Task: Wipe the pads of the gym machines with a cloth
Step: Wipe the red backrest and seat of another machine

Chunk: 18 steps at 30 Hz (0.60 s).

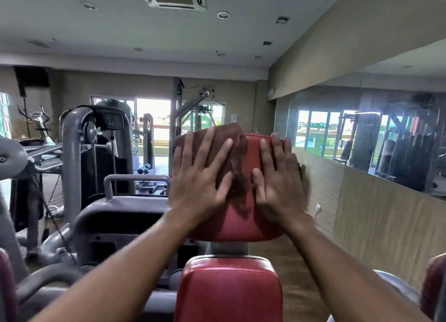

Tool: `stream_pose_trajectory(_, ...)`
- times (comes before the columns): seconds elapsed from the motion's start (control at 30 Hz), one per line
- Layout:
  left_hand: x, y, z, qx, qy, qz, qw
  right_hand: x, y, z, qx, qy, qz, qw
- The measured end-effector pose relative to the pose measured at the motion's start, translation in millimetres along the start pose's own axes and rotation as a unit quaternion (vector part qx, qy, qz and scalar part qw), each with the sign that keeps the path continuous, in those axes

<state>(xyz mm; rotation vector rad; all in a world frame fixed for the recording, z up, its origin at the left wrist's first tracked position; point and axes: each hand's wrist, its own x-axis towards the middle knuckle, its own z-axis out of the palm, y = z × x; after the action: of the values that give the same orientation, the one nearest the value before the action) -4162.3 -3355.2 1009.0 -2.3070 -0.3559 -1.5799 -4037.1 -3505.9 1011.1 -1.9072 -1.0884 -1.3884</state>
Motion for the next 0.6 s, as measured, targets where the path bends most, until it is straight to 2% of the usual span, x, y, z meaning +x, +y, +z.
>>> stream_pose_trajectory(0.1,-55.7,5.2,9.4,0.015,0.003,0.017,1.000,-0.7,1.0,0.1,0.015,-0.011,-0.003,1.000)
stream_pose_trajectory(0.23,-20.4,-16.5,4.1,0.020,0.010,0.076,0.997,-0.1,1.7,3.3,0.015,-0.014,-0.010,1.000)
stream_pose_trajectory(0.33,2.4,-8.1,-3.0,-0.005,0.003,0.009,1.000,-1.3,4.1,1.6,0.034,-0.027,-0.004,0.999)
stream_pose_trajectory(0.4,-25.9,8.8,1.4,-0.002,-0.003,-0.022,1.000,-0.5,5.1,-2.2,0.083,-0.054,-0.004,0.995)
stream_pose_trajectory(0.5,-94.5,38.4,12.8,0.035,-0.049,0.033,0.998,2.4,6.8,-24.2,0.164,-0.110,0.024,0.980)
stream_pose_trajectory(0.6,-98.3,50.8,17.9,0.039,-0.073,0.032,0.996,8.9,5.6,-42.1,0.226,-0.124,0.063,0.964)
